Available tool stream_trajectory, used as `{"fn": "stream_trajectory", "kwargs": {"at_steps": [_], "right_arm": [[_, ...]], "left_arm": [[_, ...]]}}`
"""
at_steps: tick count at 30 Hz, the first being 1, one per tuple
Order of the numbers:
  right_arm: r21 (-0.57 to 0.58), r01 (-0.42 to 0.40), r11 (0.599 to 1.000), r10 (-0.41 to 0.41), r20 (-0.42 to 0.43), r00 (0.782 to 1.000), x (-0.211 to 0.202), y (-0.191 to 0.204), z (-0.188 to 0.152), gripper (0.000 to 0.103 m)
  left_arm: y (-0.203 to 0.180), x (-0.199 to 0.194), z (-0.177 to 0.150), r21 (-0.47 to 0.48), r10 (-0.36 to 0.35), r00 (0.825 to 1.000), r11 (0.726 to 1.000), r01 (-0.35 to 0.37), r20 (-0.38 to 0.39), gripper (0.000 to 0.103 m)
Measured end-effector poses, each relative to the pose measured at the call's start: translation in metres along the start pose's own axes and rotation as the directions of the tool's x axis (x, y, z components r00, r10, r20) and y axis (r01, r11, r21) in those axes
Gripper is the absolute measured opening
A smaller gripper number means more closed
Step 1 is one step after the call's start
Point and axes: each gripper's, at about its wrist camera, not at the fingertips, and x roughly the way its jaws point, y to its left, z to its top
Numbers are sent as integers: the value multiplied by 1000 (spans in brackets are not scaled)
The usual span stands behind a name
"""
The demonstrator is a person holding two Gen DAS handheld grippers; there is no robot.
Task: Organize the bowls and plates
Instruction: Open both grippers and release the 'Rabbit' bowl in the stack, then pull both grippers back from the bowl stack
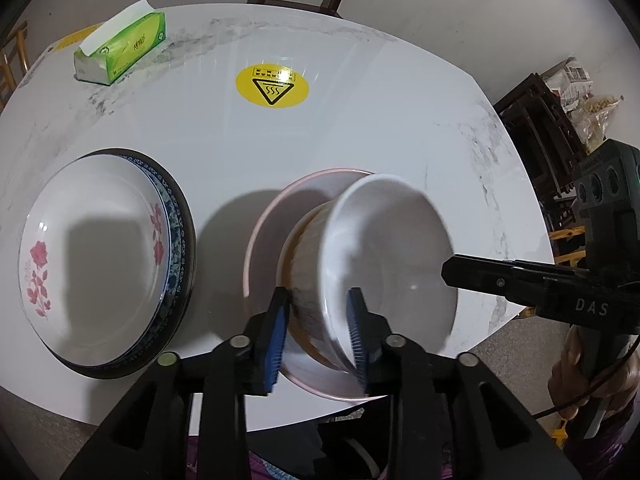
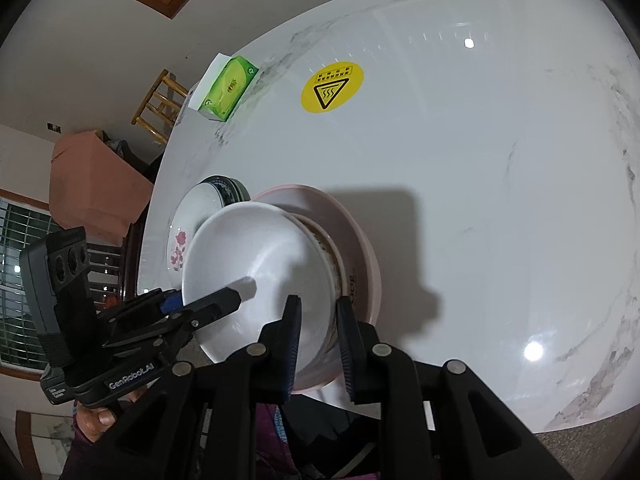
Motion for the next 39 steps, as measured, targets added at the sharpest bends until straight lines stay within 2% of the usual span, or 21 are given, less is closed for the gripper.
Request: {"fn": "stream_trajectory", "kwargs": {"at_steps": [2, 6, 8, 11, 13, 15, 17, 20, 21, 23, 27, 29, 34, 39], "right_arm": [[-9, 6, 1000, -6, 9, 1000, -2, 2, 0, 20], [-37, 26, 999, -24, 48, 999, -9, 6, 0, 20], [-52, 36, 998, -32, 79, 996, -15, 8, 0, 20], [-52, 6, 999, 1, 133, 991, -26, 6, -2, 20], [-73, -22, 997, 36, 205, 978, -37, 7, -9, 20], [-108, -20, 994, 52, 302, 952, -47, 9, -19, 20], [-168, 47, 985, 32, 437, 899, -56, 12, -36, 20], [-193, 152, 969, -16, 567, 823, -55, 9, -60, 20], [-191, 154, 969, -17, 574, 819, -51, 6, -65, 20], [-175, 141, 974, -20, 557, 830, -42, -1, -73, 20], [-168, 168, 971, -54, 533, 845, -31, -4, -85, 20], [-167, 167, 972, -56, 523, 851, -28, -4, -91, 20], [-138, 156, 978, -63, 515, 855, -24, -7, -95, 20], [-141, 159, 977, -62, 526, 848, -28, 0, -102, 20]], "left_arm": [[-2, -1, 0, 8, 4, 1000, 1000, -4, 6, 31], [-1, -2, 0, 14, 17, 1000, 1000, -18, 20, 43], [-1, -7, 0, 16, 23, 999, 1000, -23, 43, 46], [-1, -19, -2, 35, 58, 992, 997, -62, 109, 54], [-1, -30, -6, 50, 91, 980, 994, -101, 178, 61], [-1, -40, -12, 57, 118, 960, 989, -137, 255, 76], [0, -48, -20, 53, 150, 930, 983, -178, 334, 82], [3, -54, -34, 39, 220, 880, 965, -260, 421, 85], [4, -54, -37, 37, 242, 867, 958, -286, 434, 85], [5, -52, -41, 35, 264, 856, 950, -311, 444, 85], [15, -43, -49, 24, 267, 867, 952, -305, 421, 86], [20, -40, -52, 12, 277, 866, 951, -310, 418, 86], [24, -40, -61, -4, 297, 849, 945, -328, 437, 86], [22, -36, -66, 7, 313, 839, 935, -353, 445, 86]]}}
